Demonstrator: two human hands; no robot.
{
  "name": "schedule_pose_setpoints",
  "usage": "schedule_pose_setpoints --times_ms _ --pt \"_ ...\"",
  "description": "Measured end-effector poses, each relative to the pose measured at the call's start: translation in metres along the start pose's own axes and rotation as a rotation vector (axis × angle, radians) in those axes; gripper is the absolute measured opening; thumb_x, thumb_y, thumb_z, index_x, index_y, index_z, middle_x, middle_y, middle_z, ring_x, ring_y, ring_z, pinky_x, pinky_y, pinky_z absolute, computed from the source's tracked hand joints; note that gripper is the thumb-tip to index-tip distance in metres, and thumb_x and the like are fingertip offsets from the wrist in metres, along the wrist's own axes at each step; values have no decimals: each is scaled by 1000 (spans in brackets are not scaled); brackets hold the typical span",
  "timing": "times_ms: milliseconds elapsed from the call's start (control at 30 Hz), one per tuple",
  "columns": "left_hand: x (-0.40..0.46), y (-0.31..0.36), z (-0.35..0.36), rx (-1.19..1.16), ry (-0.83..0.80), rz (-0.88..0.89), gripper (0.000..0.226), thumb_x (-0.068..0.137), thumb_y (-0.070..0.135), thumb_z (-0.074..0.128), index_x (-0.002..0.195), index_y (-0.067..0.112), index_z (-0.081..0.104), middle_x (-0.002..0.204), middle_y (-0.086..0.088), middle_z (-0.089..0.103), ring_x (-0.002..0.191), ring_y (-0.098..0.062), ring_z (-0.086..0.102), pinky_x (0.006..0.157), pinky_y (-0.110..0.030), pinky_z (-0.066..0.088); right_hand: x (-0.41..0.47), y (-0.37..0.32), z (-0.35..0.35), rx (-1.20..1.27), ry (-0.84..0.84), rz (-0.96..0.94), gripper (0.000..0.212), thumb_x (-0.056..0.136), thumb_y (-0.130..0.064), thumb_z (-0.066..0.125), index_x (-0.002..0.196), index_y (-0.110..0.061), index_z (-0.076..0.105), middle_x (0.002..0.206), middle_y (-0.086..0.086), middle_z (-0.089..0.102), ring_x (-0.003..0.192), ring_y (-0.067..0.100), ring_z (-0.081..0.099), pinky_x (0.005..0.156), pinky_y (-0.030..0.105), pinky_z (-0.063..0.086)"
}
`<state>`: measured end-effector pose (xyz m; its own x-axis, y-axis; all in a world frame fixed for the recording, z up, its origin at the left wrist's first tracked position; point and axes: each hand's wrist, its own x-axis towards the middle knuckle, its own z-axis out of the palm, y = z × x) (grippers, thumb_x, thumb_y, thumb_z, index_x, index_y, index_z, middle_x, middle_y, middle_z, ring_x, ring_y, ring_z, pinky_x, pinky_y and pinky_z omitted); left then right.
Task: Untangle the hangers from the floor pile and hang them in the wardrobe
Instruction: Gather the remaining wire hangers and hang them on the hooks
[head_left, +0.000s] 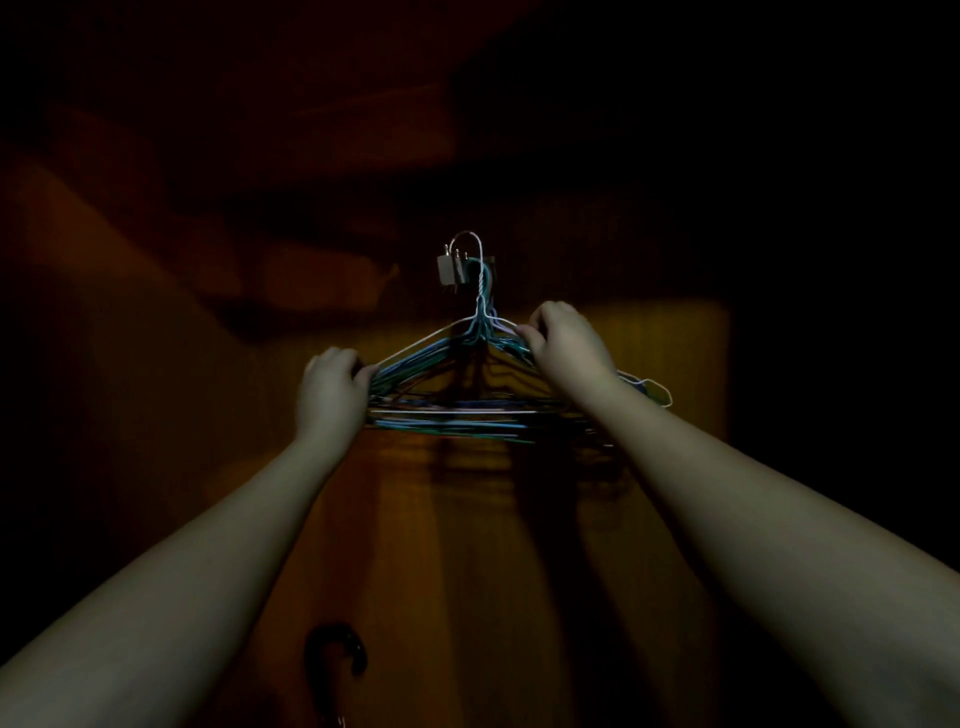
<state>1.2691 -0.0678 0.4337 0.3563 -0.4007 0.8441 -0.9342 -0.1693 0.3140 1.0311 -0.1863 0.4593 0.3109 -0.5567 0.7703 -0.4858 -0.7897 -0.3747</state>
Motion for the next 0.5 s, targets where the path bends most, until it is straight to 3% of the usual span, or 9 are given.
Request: schedule_pose_setpoints --times_ms 233,500 --pt "-7 -10 10 5 -43 -4 20 95 20 60 90 1 66 93 -14 60 95 -31 53 76 -39 40 -7 10 5 -19 -27 -33 16 98 -32 54 90 -19 51 92 -2 48 86 15 47 71 28 35" --pt "-14 -13 19 1 -96 6 20 94 23 61 91 3 66 93 -9 55 99 -28 51 77 -33 37 -8 18 8 -102 -63 -20 19 97 -37 54 98 -18 56 93 -3 50 86 14 49 70 28 39"
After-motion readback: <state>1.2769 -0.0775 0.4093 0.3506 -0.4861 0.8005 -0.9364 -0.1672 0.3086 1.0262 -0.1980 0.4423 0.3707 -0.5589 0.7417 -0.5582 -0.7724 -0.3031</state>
